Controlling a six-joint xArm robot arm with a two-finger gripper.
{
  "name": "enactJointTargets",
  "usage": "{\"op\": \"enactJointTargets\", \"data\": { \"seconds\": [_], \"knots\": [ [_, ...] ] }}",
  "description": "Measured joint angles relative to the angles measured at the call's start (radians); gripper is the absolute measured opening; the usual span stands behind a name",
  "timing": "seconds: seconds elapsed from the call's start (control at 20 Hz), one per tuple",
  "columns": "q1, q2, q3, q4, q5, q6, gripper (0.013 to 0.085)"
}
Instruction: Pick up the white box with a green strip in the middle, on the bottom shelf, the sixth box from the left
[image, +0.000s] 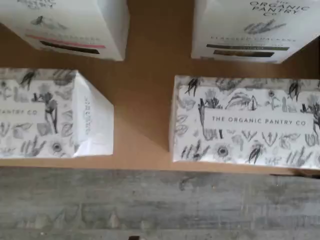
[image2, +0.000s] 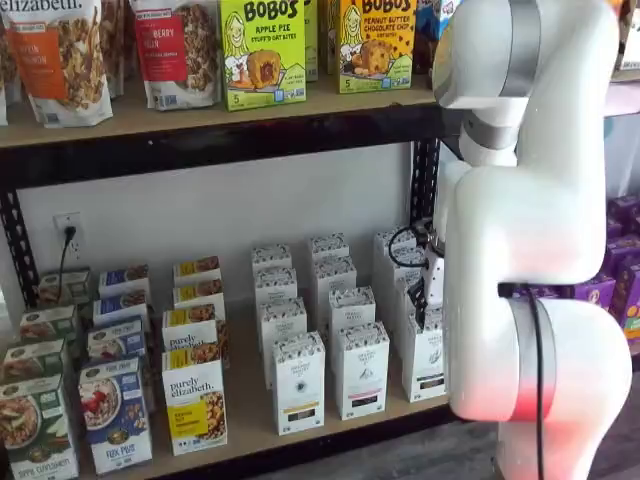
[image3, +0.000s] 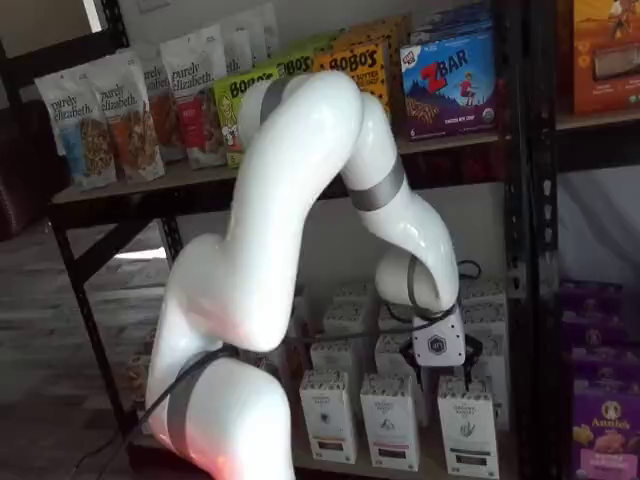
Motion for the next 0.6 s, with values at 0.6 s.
{"op": "enactJointTargets", "data": {
  "seconds": [0.6],
  "knots": [
    [-0.007, 0.119, -0.173, 0.024, 0.043, -0.028, 0.0850]
  ]
}}
